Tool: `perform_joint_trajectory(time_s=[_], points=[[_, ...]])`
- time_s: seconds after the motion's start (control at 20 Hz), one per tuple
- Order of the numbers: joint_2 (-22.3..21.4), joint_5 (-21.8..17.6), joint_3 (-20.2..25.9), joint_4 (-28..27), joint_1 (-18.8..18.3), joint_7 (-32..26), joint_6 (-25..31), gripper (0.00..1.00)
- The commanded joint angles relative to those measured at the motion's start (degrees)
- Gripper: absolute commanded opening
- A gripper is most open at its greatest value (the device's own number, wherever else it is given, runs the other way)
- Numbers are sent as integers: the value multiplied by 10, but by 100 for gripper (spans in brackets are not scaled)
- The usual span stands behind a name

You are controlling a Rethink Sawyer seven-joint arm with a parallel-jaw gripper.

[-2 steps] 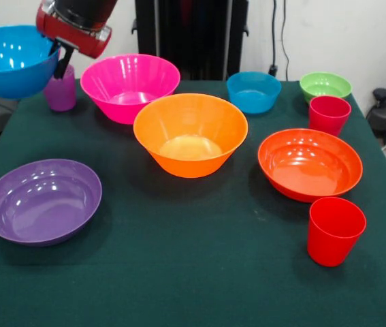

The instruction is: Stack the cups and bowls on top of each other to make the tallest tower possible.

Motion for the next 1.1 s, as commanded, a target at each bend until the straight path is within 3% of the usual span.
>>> perform_joint_trajectory(time_s=[0.05,0.4,1.1], points=[[-25,-9,42,-52,35,-7,104,0],[-20,-1,49,-114,61,1,173,0],[18,15,84,-249,71,-4,280,0]])
